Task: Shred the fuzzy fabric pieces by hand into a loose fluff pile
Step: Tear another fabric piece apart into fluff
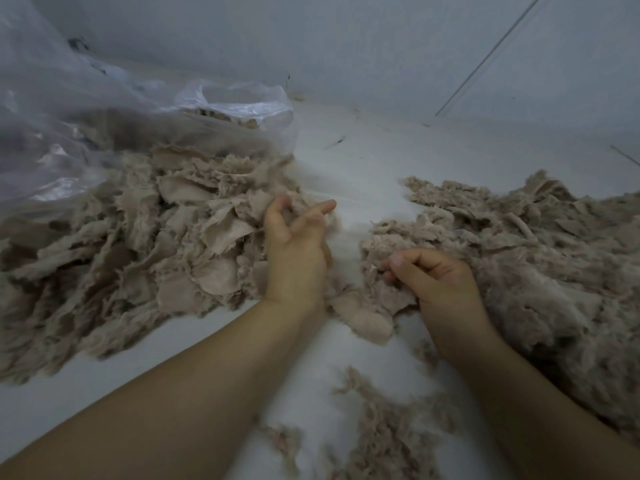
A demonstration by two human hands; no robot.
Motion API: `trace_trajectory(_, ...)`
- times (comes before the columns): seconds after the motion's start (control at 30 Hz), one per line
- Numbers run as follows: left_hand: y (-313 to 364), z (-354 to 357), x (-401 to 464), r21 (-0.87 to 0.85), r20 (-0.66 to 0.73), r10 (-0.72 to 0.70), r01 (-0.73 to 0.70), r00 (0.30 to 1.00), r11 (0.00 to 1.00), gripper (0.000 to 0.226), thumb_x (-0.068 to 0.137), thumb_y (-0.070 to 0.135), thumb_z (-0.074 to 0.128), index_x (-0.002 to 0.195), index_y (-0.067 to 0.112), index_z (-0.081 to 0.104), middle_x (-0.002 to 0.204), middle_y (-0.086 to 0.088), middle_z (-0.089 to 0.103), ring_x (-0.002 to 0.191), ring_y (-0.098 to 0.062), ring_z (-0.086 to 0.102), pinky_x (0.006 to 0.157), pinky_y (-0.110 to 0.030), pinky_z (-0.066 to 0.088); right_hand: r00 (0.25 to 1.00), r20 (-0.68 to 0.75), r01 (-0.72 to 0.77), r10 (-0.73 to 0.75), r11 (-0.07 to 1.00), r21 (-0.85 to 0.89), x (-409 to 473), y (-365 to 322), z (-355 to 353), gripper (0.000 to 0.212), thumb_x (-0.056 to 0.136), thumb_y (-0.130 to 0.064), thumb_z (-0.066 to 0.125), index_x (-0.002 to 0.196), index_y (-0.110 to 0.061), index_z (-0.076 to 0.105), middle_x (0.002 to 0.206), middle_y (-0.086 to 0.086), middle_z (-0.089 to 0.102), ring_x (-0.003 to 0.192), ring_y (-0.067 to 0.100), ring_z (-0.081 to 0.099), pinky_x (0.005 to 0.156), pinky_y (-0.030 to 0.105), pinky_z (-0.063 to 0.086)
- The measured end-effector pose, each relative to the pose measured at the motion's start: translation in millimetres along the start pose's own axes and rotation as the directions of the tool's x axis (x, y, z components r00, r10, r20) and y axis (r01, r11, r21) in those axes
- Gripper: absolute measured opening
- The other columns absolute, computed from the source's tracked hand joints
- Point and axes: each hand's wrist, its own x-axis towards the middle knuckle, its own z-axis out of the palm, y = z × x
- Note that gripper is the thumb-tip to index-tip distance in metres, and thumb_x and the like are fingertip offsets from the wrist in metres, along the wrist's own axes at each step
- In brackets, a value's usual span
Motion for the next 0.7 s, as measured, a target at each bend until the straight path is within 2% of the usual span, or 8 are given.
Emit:
trace_trajectory(0.07, -3.6, 0.1, -3.8, 0.245, 0.075, 0.017, -0.035, 0.997, 0.969, 0.021, 0.092, 0.001, 0.055, 0.104, 0.018, 0.053, 0.083, -0.003, 0.066, 0.047, -0.011, 0.042, 0.043, -0.021, 0.036, 1.0, -0.022, -0.01, 0.01, 1.0, -0.014, 0.0, 1.0, -0.7, 0.027, 0.089, -0.009, 0.067, 0.067, -0.021, 0.076, 0.068, 0.001, 0.071, 0.067, 0.011, 0.066, 0.067, 0.02, 0.054)
trace_trajectory(0.1, -5.3, 0.1, -4.7, 0.444, 0.137, 0.033, -0.091, 0.99, 0.891, 0.011, 0.09, 0.006, 0.06, 0.089, 0.016, 0.057, 0.072, 0.0, 0.06, 0.051, -0.011, 0.044, 0.049, -0.024, 0.038, 0.999, -0.036, -0.016, 0.015, 1.0, -0.014, 0.1, 1.3, -0.9, 0.026, 0.09, -0.009, 0.066, 0.068, -0.02, 0.075, 0.068, 0.002, 0.071, 0.067, 0.012, 0.065, 0.067, 0.022, 0.055)
trace_trajectory(0.17, -7.8, -1.9, -3.3, 0.751, 0.279, -0.002, -0.217, 0.96, 0.624, 0.019, 0.083, 0.025, 0.071, 0.073, 0.015, 0.058, 0.064, 0.006, 0.055, 0.057, -0.011, 0.05, 0.054, -0.029, 0.043, 0.997, -0.071, -0.024, 0.024, 1.0, -0.005, 0.1, 1.1, -0.9, 0.024, 0.09, -0.009, 0.067, 0.069, -0.019, 0.074, 0.067, 0.001, 0.07, 0.066, 0.013, 0.064, 0.067, 0.026, 0.054)
trace_trajectory(0.27, 2.0, -1.2, -4.4, 0.896, 0.437, -0.175, -0.409, 0.882, 0.174, 0.026, 0.073, 0.044, 0.071, 0.079, 0.023, 0.058, 0.077, 0.007, 0.058, 0.072, -0.015, 0.058, 0.062, -0.032, 0.051, 0.994, -0.105, -0.027, 0.028, 1.0, 0.006, 0.6, 1.3, -1.7, 0.026, 0.09, -0.011, 0.067, 0.067, -0.021, 0.073, 0.068, 0.0, 0.07, 0.066, 0.012, 0.064, 0.071, 0.029, 0.052)
trace_trajectory(0.33, 7.9, -1.6, -4.3, 0.877, 0.474, -0.297, -0.476, 0.829, 0.07, 0.02, 0.072, 0.042, 0.068, 0.079, 0.026, 0.057, 0.083, 0.008, 0.058, 0.078, -0.017, 0.06, 0.066, -0.034, 0.053, 0.994, -0.104, -0.02, 0.017, 0.999, -0.026, 0.5, 1.1, -1.8, 0.025, 0.09, -0.013, 0.068, 0.067, -0.022, 0.073, 0.068, -0.001, 0.07, 0.067, 0.011, 0.064, 0.071, 0.029, 0.051)
trace_trajectory(0.47, 6.5, -6.9, 2.3, 0.862, 0.506, -0.317, -0.479, 0.802, 0.163, 0.015, 0.081, 0.026, 0.068, 0.07, 0.02, 0.059, 0.073, 0.005, 0.061, 0.072, -0.019, 0.062, 0.066, -0.033, 0.053, 0.991, -0.133, -0.005, -0.006, 0.996, -0.085, 0.2, 2.4, -1.1, 0.021, 0.09, -0.011, 0.068, 0.07, -0.017, 0.07, 0.069, -0.001, 0.071, 0.068, 0.011, 0.064, 0.071, 0.03, 0.052)
trace_trajectory(0.6, -0.9, -2.8, -1.7, 0.742, 0.478, -0.18, -0.286, 0.859, 0.606, 0.023, 0.094, 0.021, 0.063, 0.074, 0.014, 0.054, 0.058, 0.0, 0.055, 0.046, -0.01, 0.049, 0.047, -0.025, 0.038, 1.0, 0.002, 0.012, -0.012, 0.999, -0.033, -3.1, -2.2, 0.0, 0.01, 0.086, -0.021, 0.069, 0.082, -0.012, 0.075, 0.081, 0.003, 0.075, 0.076, 0.014, 0.069, 0.072, 0.027, 0.056)
trace_trajectory(0.7, -4.8, 2.0, -7.2, 0.58, 0.453, -0.176, -0.139, 0.874, 0.803, 0.022, 0.096, 0.016, 0.06, 0.075, 0.015, 0.052, 0.052, -0.005, 0.057, 0.038, -0.01, 0.047, 0.04, -0.019, 0.033, 0.988, 0.14, 0.092, -0.072, 0.986, -0.143, -5.6, -1.0, 0.1, 0.023, 0.079, -0.02, 0.074, 0.098, -0.007, 0.075, 0.09, 0.001, 0.077, 0.081, 0.008, 0.07, 0.073, 0.018, 0.053)
